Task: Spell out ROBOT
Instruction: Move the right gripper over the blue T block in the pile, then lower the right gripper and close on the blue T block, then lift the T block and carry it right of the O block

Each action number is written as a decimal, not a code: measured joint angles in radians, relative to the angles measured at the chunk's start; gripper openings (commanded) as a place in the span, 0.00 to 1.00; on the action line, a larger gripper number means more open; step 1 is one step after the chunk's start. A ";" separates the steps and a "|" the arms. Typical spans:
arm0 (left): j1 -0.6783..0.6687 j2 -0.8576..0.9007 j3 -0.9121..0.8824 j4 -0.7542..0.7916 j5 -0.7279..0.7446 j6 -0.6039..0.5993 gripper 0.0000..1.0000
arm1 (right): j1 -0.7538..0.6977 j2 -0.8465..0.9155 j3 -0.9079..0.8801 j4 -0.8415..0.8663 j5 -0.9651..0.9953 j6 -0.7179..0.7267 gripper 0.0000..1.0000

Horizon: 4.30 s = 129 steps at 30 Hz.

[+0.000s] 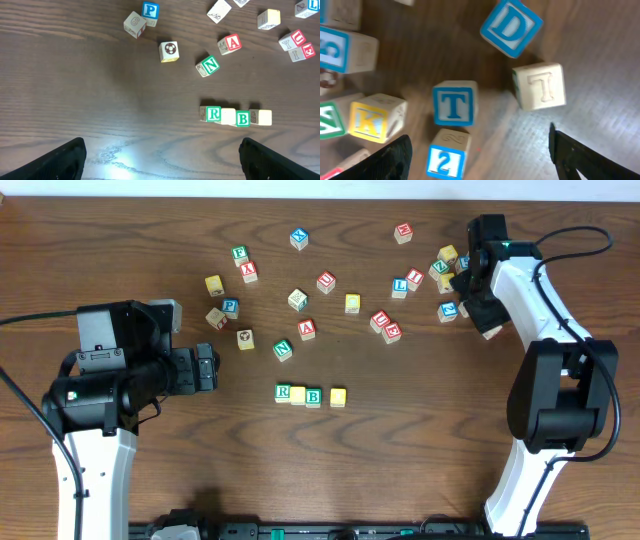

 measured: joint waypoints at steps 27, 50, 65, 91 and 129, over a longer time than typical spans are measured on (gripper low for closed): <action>0.000 0.000 0.000 0.000 0.000 0.000 0.96 | 0.000 0.119 0.000 0.108 -0.015 -0.018 0.77; 0.000 0.000 0.000 0.000 0.000 0.000 0.96 | 0.000 0.119 0.000 0.126 0.026 -0.045 0.13; 0.000 0.000 0.000 0.000 0.000 0.000 0.96 | -0.002 0.119 0.009 0.123 -0.015 -0.106 0.03; 0.000 0.000 0.000 0.000 0.000 0.000 0.96 | 0.260 -0.181 0.073 -0.168 -0.446 -0.690 0.01; 0.000 0.000 0.000 0.000 0.000 0.000 0.96 | 0.576 -0.181 -0.385 -0.032 -0.169 -0.547 0.01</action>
